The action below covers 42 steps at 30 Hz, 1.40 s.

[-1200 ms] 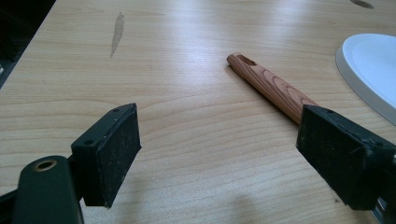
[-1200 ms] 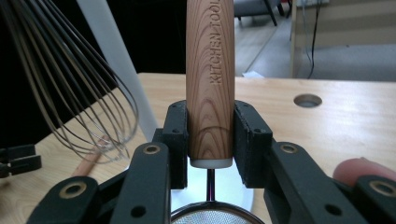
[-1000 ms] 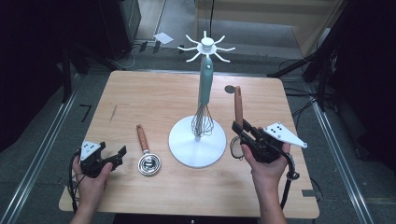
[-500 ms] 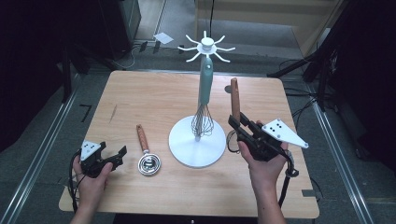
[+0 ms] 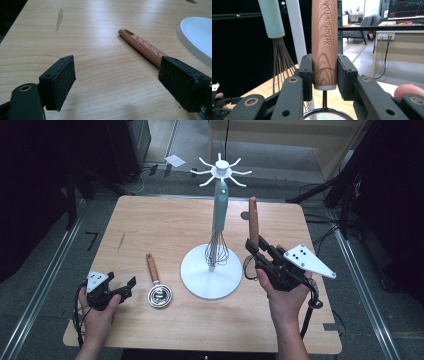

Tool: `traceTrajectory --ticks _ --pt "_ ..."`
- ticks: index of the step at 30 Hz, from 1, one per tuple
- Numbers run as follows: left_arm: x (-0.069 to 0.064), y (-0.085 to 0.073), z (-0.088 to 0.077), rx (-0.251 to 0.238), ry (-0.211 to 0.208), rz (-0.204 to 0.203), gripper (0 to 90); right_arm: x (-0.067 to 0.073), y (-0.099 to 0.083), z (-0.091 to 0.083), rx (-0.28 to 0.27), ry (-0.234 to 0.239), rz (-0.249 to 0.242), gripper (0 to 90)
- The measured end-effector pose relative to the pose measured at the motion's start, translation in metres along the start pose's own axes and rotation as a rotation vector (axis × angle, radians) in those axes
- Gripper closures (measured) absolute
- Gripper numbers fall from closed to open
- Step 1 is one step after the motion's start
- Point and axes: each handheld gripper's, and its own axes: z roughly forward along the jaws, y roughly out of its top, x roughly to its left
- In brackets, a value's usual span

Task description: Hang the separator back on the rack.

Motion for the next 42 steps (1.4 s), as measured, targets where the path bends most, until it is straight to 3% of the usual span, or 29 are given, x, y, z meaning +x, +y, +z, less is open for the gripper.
traceTrajectory --ticks 42 --pt "0.0 0.0 0.0 -0.004 -0.002 0.001 15.0 0.018 0.032 -0.009 -0.09 0.019 -0.038 70.5"
